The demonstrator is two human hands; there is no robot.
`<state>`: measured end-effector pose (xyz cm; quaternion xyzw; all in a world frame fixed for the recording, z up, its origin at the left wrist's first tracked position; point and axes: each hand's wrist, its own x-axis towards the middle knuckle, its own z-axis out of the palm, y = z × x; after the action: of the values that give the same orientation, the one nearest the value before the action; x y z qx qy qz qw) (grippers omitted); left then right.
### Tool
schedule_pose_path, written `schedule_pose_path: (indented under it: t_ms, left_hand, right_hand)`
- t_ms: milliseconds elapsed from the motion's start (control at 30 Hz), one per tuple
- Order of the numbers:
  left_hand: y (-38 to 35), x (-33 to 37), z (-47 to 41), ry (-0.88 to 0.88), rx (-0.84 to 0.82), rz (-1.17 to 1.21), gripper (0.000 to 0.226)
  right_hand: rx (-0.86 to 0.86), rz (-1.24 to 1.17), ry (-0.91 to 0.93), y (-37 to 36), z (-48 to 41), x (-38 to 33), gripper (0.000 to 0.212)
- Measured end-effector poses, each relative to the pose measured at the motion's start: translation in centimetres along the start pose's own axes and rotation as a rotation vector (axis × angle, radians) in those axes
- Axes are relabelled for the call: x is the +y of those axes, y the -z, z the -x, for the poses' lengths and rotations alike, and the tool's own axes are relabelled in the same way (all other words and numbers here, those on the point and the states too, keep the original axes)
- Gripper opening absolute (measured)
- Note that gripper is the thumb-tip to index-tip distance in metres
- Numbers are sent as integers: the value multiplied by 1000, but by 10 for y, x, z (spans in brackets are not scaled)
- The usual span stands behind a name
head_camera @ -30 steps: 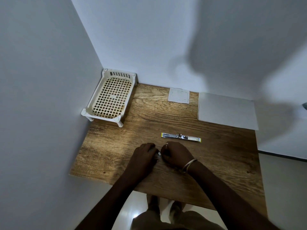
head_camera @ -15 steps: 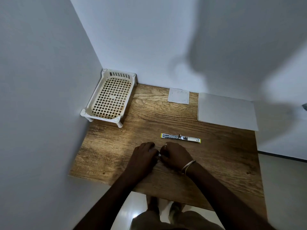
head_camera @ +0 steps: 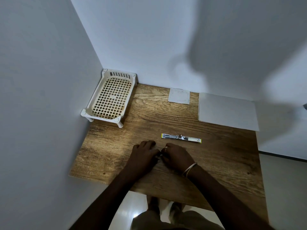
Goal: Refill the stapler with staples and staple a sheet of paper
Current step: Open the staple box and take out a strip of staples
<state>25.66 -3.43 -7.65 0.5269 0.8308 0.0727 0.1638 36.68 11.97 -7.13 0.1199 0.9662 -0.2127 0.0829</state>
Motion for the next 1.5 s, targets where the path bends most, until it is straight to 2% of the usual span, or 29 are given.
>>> schedule_pose_path:
  t_ms: [200,433,733,833,1000,1167,1267,1333,1500]
  left_hand:
    - [-1,0,1,-7,6,-17,36]
    - [0,4,3,-13,8,-3,38]
    - [4,7,5,-6,84,187,39]
    - [3,6,7,33,89,248,46]
    - [2,5,8,35,98,250,48]
    - [3,5,7,25,117,247,47]
    - [2,0,5,21,128,238,47]
    - [5,-5,3,8,130,213,46]
    - [13,-8,-4,-33,155,138,49]
  right_hand:
    - [12,55,35,1,12,6,21]
    - [61,-64,-1,5,19,10,26]
    - [187,-128,23,6,27,-2,22]
    - [157,-68,49,5,28,-8,24]
    - [122,-22,-27,3,24,-9,28]
    - [95,-137,4,-2,20,-15,19]
    - [151,-222,-59,0,21,-12,26]
    - [208,-243,-94,4,22,-6,22]
    - [353,-19,-147,22,13,13,17]
